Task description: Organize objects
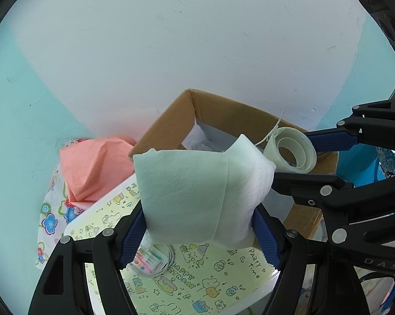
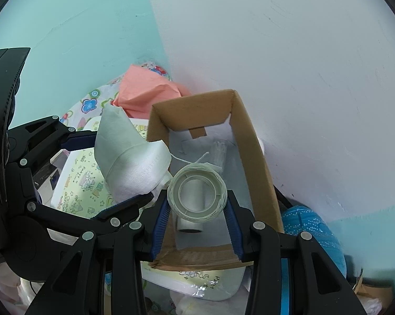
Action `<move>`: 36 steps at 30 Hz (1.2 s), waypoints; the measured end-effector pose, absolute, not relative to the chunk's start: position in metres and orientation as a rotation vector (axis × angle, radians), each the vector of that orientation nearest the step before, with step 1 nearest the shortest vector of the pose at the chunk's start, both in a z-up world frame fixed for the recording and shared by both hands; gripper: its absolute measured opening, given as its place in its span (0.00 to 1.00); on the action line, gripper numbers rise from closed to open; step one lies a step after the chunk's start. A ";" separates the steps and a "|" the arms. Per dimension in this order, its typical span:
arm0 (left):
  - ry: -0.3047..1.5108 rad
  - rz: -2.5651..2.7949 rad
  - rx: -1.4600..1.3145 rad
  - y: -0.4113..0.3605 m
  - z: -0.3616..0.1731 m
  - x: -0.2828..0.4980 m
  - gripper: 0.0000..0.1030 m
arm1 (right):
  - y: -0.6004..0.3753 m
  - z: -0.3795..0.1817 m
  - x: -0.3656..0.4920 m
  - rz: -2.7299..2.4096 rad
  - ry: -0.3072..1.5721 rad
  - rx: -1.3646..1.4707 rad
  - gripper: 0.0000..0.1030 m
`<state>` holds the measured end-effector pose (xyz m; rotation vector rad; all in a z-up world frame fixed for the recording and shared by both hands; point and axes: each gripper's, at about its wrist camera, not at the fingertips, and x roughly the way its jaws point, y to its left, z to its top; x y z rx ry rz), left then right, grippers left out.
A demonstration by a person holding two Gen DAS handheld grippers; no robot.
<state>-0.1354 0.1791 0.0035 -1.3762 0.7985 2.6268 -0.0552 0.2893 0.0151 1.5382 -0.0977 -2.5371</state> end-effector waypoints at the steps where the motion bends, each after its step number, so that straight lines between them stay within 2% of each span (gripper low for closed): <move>1: 0.802 2.620 -1.385 0.180 0.002 -0.138 0.75 | 0.292 0.013 -0.056 -2.534 -0.105 1.546 0.44; 5: 0.792 2.602 -1.408 0.183 -0.003 -0.144 0.80 | 0.298 0.006 -0.058 -2.522 -0.142 1.563 0.44; 7: 0.767 2.585 -1.410 0.185 -0.005 -0.145 0.87 | 0.300 0.004 -0.060 -2.521 -0.147 1.570 0.44; 18: 0.831 2.588 -1.425 0.188 -0.008 -0.150 0.94 | 0.302 -0.006 -0.064 -2.509 -0.170 1.585 0.44; 25: 0.857 2.593 -1.437 0.186 -0.010 -0.150 0.94 | 0.301 -0.010 -0.067 -2.491 -0.187 1.614 0.45; 27: 0.863 2.592 -1.441 0.185 -0.011 -0.151 0.94 | 0.302 -0.011 -0.067 -2.498 -0.182 1.633 0.51; 31: 0.829 2.588 -1.450 0.182 -0.010 -0.152 0.95 | 0.310 -0.013 -0.068 -2.529 -0.201 1.662 0.74; 36: 0.845 2.591 -1.445 0.182 -0.009 -0.149 0.96 | 0.312 -0.013 -0.068 -2.520 -0.222 1.671 0.79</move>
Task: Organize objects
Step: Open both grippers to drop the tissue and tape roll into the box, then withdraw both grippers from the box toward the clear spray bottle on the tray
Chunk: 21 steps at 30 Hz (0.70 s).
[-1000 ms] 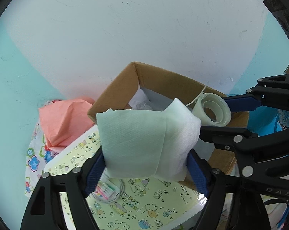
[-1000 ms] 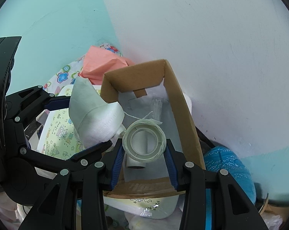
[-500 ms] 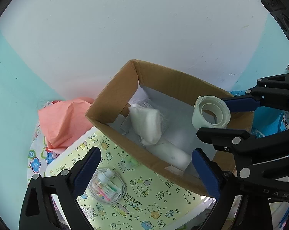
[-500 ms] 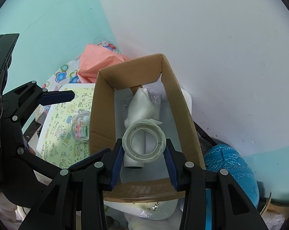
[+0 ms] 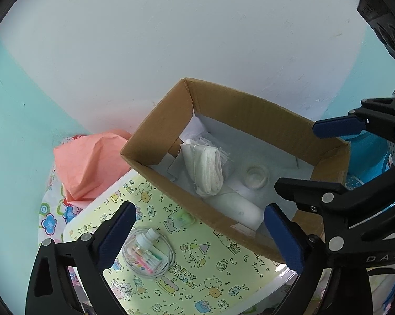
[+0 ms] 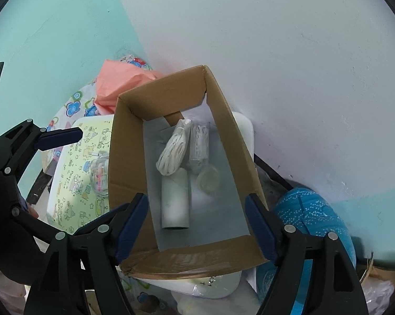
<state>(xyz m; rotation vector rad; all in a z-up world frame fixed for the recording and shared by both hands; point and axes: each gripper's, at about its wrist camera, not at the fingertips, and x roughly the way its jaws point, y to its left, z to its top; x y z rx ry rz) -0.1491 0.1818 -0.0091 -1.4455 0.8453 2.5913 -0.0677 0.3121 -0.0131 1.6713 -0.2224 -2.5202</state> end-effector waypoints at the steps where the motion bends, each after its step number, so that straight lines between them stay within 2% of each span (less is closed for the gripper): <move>1: 0.848 2.591 -1.446 0.182 -0.009 -0.148 0.96 | 0.311 -0.013 -0.068 -2.520 -0.216 1.678 0.80; 8: 0.857 2.612 -1.445 0.175 -0.006 -0.140 0.96 | 0.301 -0.010 -0.066 -2.514 -0.186 1.705 0.83; 13: 0.811 2.632 -1.447 0.164 0.002 -0.128 0.96 | 0.293 -0.006 -0.063 -2.529 -0.183 1.713 0.91; 21: 0.784 2.676 -1.437 0.146 0.007 -0.106 0.98 | 0.268 0.000 -0.055 -2.509 -0.146 1.704 0.91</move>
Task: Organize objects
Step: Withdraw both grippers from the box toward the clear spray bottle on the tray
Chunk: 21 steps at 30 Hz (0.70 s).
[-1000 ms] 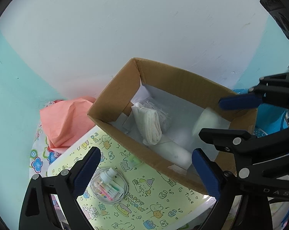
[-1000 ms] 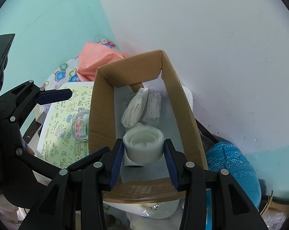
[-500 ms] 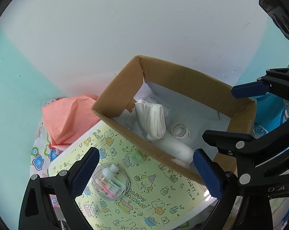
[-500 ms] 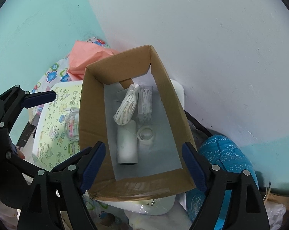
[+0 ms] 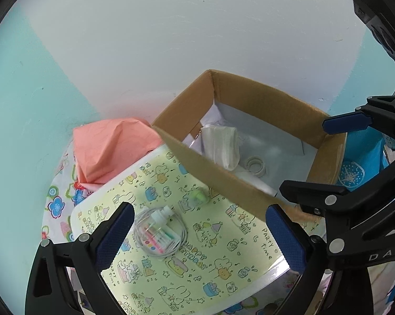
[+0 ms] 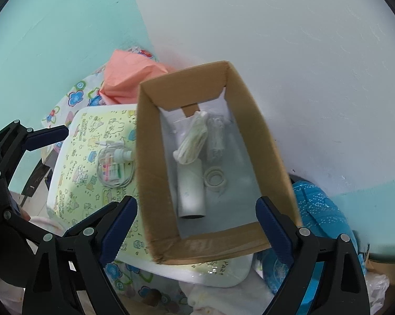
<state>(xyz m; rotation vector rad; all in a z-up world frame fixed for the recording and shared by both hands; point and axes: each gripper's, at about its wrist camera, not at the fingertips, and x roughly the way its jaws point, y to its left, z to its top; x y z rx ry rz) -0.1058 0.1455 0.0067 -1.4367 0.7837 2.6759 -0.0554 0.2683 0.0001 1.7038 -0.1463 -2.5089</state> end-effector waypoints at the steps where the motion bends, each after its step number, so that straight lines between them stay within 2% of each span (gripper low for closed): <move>1: 0.775 2.679 -1.441 0.143 0.007 -0.103 0.99 | 0.265 0.001 -0.055 -2.506 -0.137 1.703 0.91; 8: 0.686 2.689 -1.504 0.117 0.007 -0.091 1.00 | 0.236 0.004 -0.055 -2.490 -0.060 1.695 0.92; 21: 0.659 2.738 -1.544 0.069 0.008 -0.070 1.00 | 0.184 0.001 -0.063 -2.446 0.034 1.671 0.92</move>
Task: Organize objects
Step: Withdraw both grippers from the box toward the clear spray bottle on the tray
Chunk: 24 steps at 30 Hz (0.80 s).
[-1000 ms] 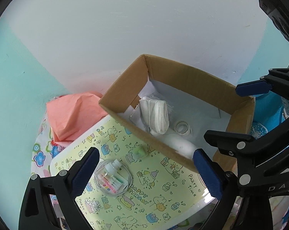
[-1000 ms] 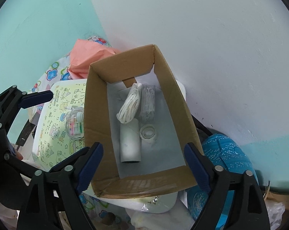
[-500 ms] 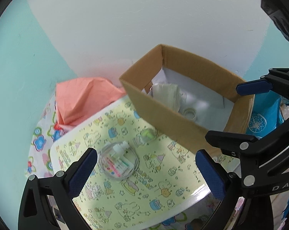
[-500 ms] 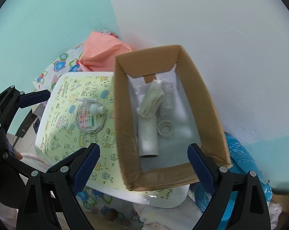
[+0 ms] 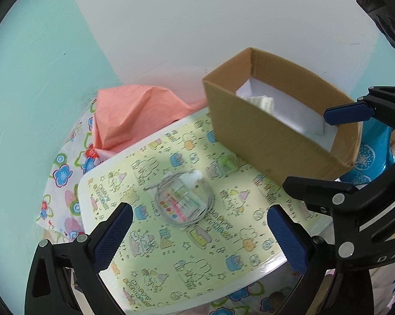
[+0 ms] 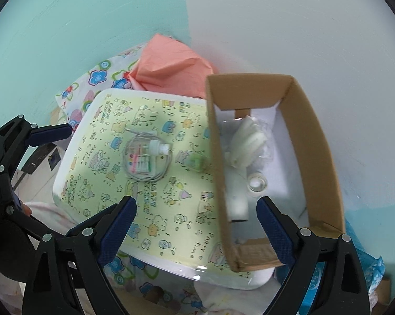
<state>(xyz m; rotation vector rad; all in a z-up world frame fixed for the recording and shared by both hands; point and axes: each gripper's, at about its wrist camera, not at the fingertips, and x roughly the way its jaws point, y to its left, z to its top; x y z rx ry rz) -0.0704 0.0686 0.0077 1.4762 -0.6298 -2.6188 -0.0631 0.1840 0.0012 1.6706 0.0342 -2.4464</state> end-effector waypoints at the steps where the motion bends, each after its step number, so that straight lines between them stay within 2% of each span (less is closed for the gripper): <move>1: -0.626 -2.614 1.477 0.065 0.007 -0.069 1.00 | 0.180 0.001 -0.064 -2.445 0.038 1.668 0.92; 24: -0.495 -2.516 1.455 -0.011 0.007 -0.064 1.00 | 0.115 -0.014 -0.090 -2.353 0.049 1.626 0.92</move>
